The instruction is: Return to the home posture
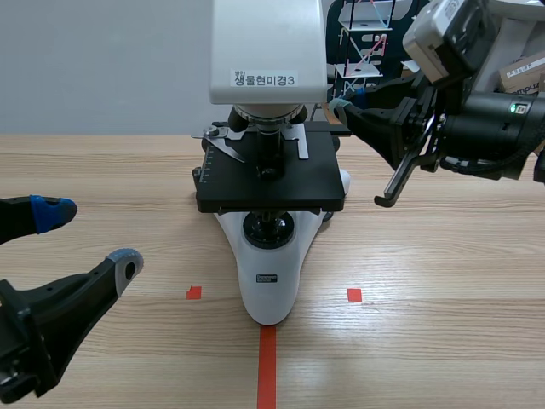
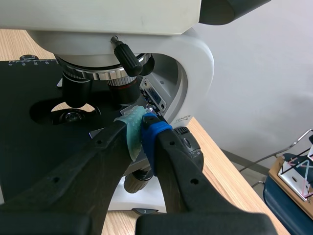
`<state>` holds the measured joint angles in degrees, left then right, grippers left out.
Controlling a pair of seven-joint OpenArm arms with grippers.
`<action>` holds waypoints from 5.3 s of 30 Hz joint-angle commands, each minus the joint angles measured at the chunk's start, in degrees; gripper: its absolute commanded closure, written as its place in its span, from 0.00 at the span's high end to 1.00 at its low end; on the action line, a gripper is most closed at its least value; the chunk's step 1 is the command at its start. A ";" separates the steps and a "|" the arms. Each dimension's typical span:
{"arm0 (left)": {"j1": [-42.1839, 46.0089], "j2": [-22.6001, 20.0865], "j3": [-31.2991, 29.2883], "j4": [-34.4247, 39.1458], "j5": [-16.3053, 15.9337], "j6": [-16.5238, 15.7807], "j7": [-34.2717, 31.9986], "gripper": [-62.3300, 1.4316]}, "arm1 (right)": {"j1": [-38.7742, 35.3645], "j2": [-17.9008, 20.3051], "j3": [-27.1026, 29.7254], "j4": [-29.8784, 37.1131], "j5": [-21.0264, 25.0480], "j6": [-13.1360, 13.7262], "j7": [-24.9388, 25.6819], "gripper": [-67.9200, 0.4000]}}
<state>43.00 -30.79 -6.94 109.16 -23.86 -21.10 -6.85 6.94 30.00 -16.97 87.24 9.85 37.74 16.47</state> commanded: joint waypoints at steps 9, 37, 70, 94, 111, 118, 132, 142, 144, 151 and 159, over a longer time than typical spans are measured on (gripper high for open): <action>0.00 0.28 -0.15 0.61 -0.39 -0.04 -0.61 0.87 | 0.68 0.46 0.07 0.39 0.79 -0.42 0.85 0.00; 0.00 0.28 -0.15 0.61 -0.39 -0.04 -0.59 0.87 | -20.59 0.46 13.18 1.05 0.83 -7.91 18.12 0.21; 0.00 0.28 -0.15 0.61 -0.37 0.20 -0.59 0.87 | -47.39 -9.99 24.90 30.12 10.12 -2.32 -5.05 0.87; 0.00 0.28 -0.15 0.61 -0.37 0.37 -0.59 0.87 | -47.08 -9.99 24.90 30.12 10.12 -2.34 -6.05 0.87; 0.00 0.28 -0.15 0.61 -0.37 0.37 -0.59 0.87 | -47.08 -9.99 24.90 30.12 10.12 -2.34 -6.05 0.87; 0.00 0.28 -0.15 0.61 -0.37 0.37 -0.59 0.87 | -47.08 -9.99 24.90 30.12 10.12 -2.36 -6.08 0.87; 0.00 0.28 -0.15 0.61 -0.37 0.37 -0.59 0.87 | -47.08 -9.99 24.90 30.12 10.10 -2.36 -6.08 0.87; 0.00 0.28 -0.15 0.61 -0.37 0.37 -0.59 0.87 | -47.08 -9.99 24.90 30.12 9.90 -2.36 -6.12 0.87; 0.00 0.28 -0.15 0.61 -0.37 0.37 -0.59 0.87 | -47.08 -9.99 24.90 30.12 9.90 -2.36 -6.14 0.87; 0.00 0.28 -0.15 0.61 -0.37 0.37 -0.59 0.87 | -47.08 -9.99 24.90 30.12 9.90 -2.58 -6.14 0.87; 0.00 0.28 -0.15 0.61 -0.37 0.37 -0.59 0.87 | -47.08 -9.99 24.90 30.12 9.90 -2.60 -6.29 0.87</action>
<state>43.00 -30.79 -6.94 109.16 -23.86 -21.04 -6.83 -40.66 19.53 7.75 117.47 19.33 35.35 9.52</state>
